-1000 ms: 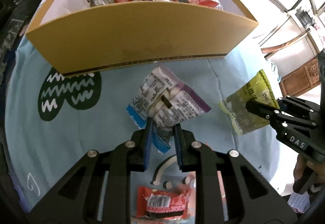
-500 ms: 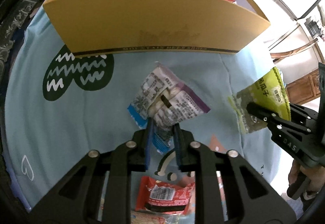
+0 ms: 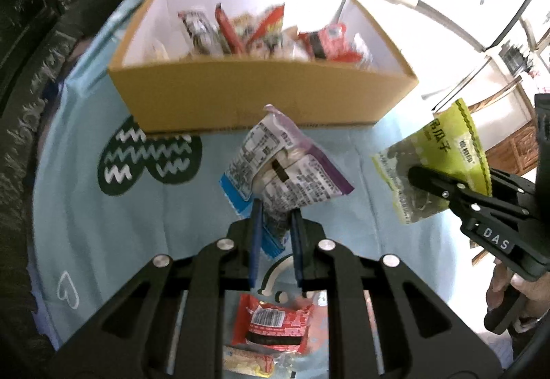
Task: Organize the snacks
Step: 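Carry the green bag and white-purple pack into the box and release both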
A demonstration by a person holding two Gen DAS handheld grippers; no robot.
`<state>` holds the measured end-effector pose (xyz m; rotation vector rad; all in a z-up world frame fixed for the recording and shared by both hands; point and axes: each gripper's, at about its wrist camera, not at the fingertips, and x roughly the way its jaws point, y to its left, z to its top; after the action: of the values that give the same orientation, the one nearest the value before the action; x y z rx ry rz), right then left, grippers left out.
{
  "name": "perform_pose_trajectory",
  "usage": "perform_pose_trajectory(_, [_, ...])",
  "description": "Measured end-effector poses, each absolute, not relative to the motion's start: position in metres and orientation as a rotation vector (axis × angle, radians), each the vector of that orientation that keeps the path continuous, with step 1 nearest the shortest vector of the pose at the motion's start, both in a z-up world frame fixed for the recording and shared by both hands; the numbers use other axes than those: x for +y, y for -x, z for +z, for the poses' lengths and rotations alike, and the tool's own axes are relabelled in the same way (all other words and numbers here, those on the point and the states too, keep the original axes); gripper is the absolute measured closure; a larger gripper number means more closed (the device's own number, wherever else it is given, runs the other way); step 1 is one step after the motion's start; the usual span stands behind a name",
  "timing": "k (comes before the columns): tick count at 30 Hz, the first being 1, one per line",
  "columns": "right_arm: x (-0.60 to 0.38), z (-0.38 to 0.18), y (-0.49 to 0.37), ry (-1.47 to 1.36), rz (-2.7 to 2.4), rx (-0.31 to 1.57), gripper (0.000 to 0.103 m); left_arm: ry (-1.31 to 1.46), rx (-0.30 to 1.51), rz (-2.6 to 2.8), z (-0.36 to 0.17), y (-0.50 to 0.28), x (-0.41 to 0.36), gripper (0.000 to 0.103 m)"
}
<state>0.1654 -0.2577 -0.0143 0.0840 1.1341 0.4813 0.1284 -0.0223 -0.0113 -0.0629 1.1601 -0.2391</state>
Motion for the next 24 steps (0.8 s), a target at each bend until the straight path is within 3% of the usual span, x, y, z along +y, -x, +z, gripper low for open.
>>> perform_pose_trajectory(14, [-0.249, 0.048, -0.223, -0.12, 0.521, 0.98, 0.085, 0.072, 1.044, -0.223, 0.057, -0.178, -0.016, 0.088])
perform_pose_trajectory(24, [-0.239, 0.03, -0.297, -0.148, 0.484, 0.989, 0.085, 0.087, 1.064, -0.204, 0.051, -0.262, -0.016, 0.088])
